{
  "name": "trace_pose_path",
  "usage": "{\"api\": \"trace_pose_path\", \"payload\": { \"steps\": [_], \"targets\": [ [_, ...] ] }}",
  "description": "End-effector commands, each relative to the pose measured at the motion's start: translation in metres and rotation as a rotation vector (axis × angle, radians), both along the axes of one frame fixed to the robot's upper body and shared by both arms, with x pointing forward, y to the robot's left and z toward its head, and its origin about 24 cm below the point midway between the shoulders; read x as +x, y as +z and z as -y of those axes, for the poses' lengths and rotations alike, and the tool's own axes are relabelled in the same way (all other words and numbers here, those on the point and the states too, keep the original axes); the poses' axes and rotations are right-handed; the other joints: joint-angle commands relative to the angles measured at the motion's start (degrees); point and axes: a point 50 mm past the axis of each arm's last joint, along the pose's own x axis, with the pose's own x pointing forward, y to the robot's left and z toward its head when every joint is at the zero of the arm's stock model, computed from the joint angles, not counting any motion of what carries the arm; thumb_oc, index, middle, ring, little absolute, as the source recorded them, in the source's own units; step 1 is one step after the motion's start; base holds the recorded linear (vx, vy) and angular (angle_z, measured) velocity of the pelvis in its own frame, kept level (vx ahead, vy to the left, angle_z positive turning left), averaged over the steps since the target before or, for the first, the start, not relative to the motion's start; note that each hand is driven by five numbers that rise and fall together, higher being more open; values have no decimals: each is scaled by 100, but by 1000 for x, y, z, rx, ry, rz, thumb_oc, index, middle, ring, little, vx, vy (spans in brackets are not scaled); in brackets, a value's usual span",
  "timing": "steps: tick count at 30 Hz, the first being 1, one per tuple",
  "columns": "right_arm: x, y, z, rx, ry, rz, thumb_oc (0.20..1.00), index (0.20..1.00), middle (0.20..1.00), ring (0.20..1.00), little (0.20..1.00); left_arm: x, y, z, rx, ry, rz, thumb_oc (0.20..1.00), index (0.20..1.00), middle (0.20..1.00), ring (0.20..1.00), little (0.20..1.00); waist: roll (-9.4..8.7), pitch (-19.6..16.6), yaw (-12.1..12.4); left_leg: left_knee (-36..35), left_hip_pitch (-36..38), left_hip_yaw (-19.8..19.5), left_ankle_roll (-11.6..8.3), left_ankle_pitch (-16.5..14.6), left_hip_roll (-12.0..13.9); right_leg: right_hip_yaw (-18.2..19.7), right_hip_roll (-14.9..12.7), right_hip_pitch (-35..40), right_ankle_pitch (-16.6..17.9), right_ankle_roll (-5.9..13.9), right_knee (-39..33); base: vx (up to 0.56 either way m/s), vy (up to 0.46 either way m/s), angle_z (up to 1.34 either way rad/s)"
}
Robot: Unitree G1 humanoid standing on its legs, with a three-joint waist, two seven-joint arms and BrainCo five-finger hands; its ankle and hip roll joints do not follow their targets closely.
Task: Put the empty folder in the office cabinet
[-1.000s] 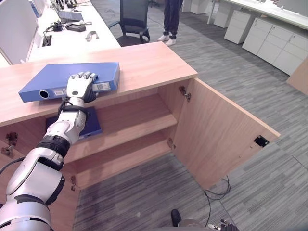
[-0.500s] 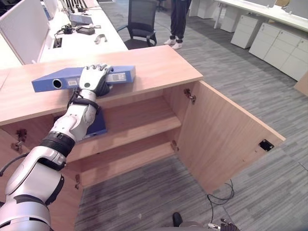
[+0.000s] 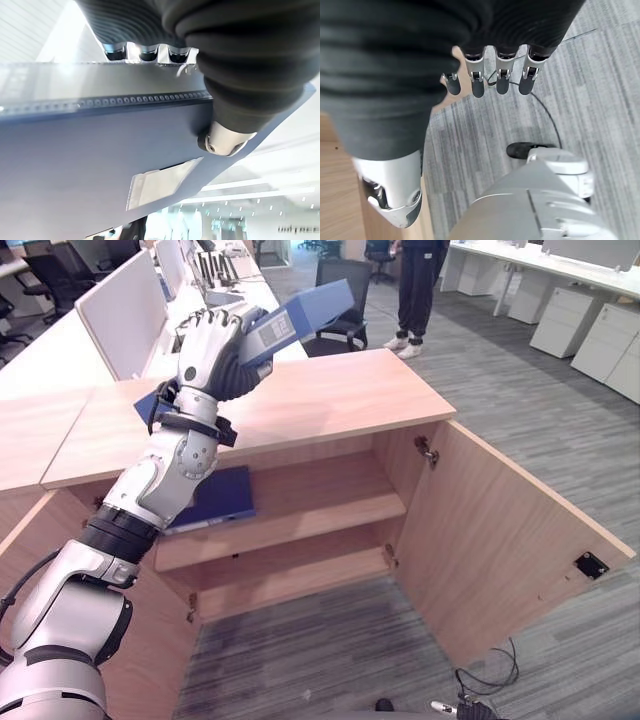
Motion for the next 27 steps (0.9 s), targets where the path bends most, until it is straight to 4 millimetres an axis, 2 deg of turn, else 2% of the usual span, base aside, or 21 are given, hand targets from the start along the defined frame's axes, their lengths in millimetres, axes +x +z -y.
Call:
{"api": "trace_pose_path", "payload": {
  "steps": [1, 3, 7, 11, 12, 14, 19, 20, 21, 22, 24, 27],
  "targets": [
    [2, 1, 10, -25, -33, -20, 1000, 1000, 1000, 1000, 1000, -18, 62, -2, -139, -125, 199, 200, 200, 200, 200, 200, 35, -26, 56, 71, -35, -301, 98, -327, -231, -155, -225, 129, -619, 525, 355, 0, -35, 21],
    [3, 1, 8, -12, -39, -22, 1000, 1000, 1000, 1000, 1000, -34, 63, 4, -263, -308, 188, 200, 200, 200, 200, 200, 50, -65, 124, 71, -77, -361, 83, -292, -226, -210, -220, 137, -615, 496, 336, -27, -58, 17],
    [5, 0, 6, 11, -45, -18, 1000, 1000, 1000, 1000, 1000, -56, 58, 3, -407, -551, 146, 200, 200, 200, 200, 200, 61, -94, 229, 71, -115, -452, 66, -257, -220, -291, -206, 188, -615, 458, 279, -14, -44, 11],
    [9, 1, 5, 16, -41, -6, 1000, 1000, 1000, 1000, 1000, -68, 47, 0, -504, -718, 58, 200, 200, 200, 200, 200, 85, -99, 299, 71, -148, -508, 56, -233, -213, -351, -198, 213, -612, 433, 239, -11, -28, 14],
    [10, 1, 4, 28, -43, -4, 1000, 1000, 1000, 1000, 1000, -77, 40, -2, -526, -817, -2, 200, 200, 200, 200, 200, 81, -99, 360, 71, -161, -543, 55, -223, -209, -372, -191, 234, -621, 416, 227, -9, -46, 10],
    [9, 0, 1, 41, -41, -4, 1000, 1000, 1000, 1000, 1000, -82, 30, -5, -577, -883, -60, 200, 200, 200, 200, 200, 85, -92, 402, 71, -166, -573, 48, -216, -202, -408, -184, 264, -636, 397, 218, -6, -30, 8],
    [17, 1, -4, 66, -42, 35, 1000, 1000, 1000, 1000, 1000, -90, -4, -14, -691, -910, -189, 200, 200, 200, 200, 200, 79, -59, 498, 71, -216, -666, 32, -189, -198, -486, -171, 296, -640, 357, 183, -4, -16, 12],
    [16, 1, -4, 65, -41, 34, 1000, 1000, 1000, 1000, 1000, -90, -4, -15, -692, -909, -190, 200, 200, 200, 200, 200, 82, -65, 490, 71, -216, -668, 32, -189, -198, -489, -170, 297, -640, 357, 182, -7, -15, 5],
    [23, 3, -5, 72, -59, 70, 1000, 1000, 1000, 1000, 1000, -91, -18, -18, -735, -890, -249, 200, 200, 200, 200, 200, 73, -46, 539, 71, -232, -690, 29, -185, -191, -510, -160, 313, -645, 343, 162, -1, -11, 9],
    [22, 3, -5, 72, -59, 69, 1000, 1000, 1000, 1000, 1000, -91, -18, -18, -736, -889, -250, 200, 200, 200, 200, 200, 75, -50, 534, 71, -232, -692, 28, -185, -191, -512, -159, 315, -645, 343, 160, 1, -15, 13],
    [39, 9, -9, 99, -71, 154, 1000, 1000, 1000, 1000, 1000, -94, -40, -24, -787, -848, -338, 200, 200, 200, 200, 200, 79, -43, 592, 71, -255, -738, 23, -170, -181, -540, -145, 324, -647, 323, 145, 5, -14, 12],
    [69, 23, -15, 138, -63, 302, 1000, 1000, 1000, 1000, 1000, -100, -55, -28, -829, -828, -396, 200, 200, 200, 200, 200, 65, -19, 642, 71, -286, -760, 17, -146, -176, -565, -134, 316, -646, 310, 141, 1, -4, 1]
  ]
}}
